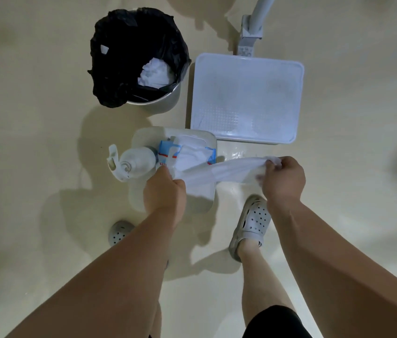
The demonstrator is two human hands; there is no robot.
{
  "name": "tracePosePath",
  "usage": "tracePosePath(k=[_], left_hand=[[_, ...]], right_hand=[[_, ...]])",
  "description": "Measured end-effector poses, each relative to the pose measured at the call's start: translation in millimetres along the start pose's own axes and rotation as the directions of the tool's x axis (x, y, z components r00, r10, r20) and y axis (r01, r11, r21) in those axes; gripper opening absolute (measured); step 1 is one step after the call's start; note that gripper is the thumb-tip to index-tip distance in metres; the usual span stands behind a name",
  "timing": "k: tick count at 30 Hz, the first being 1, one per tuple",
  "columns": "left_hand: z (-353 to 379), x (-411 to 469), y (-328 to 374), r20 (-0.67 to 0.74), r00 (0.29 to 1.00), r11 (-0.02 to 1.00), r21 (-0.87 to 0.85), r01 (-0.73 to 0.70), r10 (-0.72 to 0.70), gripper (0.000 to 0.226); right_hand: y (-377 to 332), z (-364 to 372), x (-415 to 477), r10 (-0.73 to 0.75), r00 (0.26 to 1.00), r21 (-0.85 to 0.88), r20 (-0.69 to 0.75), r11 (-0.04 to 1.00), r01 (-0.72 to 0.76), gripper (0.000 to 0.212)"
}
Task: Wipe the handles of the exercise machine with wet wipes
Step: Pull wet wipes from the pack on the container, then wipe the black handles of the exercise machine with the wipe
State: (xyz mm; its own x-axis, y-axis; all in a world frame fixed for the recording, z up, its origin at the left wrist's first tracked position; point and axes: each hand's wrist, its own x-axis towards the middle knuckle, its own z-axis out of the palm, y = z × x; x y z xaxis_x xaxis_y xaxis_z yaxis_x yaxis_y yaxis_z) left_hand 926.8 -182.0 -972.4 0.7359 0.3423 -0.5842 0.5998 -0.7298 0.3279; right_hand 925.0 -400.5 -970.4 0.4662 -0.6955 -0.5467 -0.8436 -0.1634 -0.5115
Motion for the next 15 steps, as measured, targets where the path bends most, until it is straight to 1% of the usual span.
tracePosePath(k=[2,6,8,10,11,13,14,15], left_hand=[[12,3,2,0.025,1.0,1.0,0.023,-0.006,0.005,0.011],[27,11,8,-0.052,0.999,0.999,-0.036,0.011,-0.013,0.008],[31,17,9,-0.097,0.994,0.996,-0.066,0.052,-0.059,0.006],[34,19,12,-0.122,0.986,0.992,-0.069,0.109,-0.116,0.014],[36,18,13,-0.126,0.983,0.99,-0.065,0.123,-0.13,0.017],[39,18,14,-0.151,0.976,0.985,-0.091,0.146,-0.159,0.019],[39,20,15,-0.175,0.965,0.977,-0.119,0.178,-0.197,0.018],[37,22,18,-0.167,0.95,0.955,-0.183,0.235,-0.266,0.017]], right_hand=[[10,-6,8,0.016,0.999,-0.03,-0.042,0.999,-0.018,0.018],[21,-14,15,0.04,0.997,-0.04,-0.073,0.998,-0.043,0.016],[25,-20,20,0.076,0.988,-0.026,-0.131,0.996,-0.08,0.014],[29,-24,22,0.108,0.983,0.025,-0.149,0.994,-0.106,0.013],[30,-24,22,0.104,0.988,0.051,-0.115,0.994,-0.099,0.013],[29,-22,17,0.051,0.998,0.095,0.031,0.994,-0.054,0.011],[28,-20,13,0.03,0.994,0.123,0.105,0.992,-0.043,0.01],[26,-20,8,0.013,0.986,0.155,0.165,0.987,-0.039,0.011]])
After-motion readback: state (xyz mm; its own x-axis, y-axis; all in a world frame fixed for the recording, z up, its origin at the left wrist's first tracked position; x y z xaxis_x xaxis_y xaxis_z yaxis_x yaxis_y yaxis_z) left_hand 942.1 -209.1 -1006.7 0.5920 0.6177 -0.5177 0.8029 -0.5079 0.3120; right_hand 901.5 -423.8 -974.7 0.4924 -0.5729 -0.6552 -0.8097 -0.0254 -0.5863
